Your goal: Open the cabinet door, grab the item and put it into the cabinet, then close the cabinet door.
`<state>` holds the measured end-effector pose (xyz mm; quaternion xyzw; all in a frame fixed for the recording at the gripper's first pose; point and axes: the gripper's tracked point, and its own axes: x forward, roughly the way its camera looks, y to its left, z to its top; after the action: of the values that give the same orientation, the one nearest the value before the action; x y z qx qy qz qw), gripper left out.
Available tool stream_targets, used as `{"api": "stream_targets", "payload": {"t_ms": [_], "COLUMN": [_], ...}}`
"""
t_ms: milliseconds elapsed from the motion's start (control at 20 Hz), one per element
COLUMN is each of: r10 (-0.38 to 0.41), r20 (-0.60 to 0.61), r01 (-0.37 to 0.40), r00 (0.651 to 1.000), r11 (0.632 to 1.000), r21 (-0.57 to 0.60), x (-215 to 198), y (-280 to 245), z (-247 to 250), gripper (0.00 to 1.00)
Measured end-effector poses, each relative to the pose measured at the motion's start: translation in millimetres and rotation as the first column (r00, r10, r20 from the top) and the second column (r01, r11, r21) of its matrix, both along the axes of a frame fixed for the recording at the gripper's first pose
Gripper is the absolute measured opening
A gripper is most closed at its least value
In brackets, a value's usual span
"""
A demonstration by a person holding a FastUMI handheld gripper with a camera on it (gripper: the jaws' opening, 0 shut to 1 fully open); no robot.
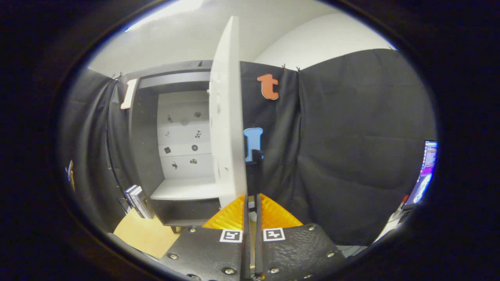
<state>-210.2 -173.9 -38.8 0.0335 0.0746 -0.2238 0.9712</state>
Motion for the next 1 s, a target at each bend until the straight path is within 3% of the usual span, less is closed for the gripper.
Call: {"api": "stream_targets", "payload": {"t_ms": [300, 1000], "r10": [0.135, 0.355], "r20": [0.029, -0.029], "r01": [-0.135, -0.357], "r00": [0.990, 0.934], "r11": [0.991, 0.932], "r21": [0.002, -0.065], "x": [41.1, 143.3], "y": [62.1, 154.5], "z": [17.7, -9.8], "gripper": [0.05, 0.05]}}
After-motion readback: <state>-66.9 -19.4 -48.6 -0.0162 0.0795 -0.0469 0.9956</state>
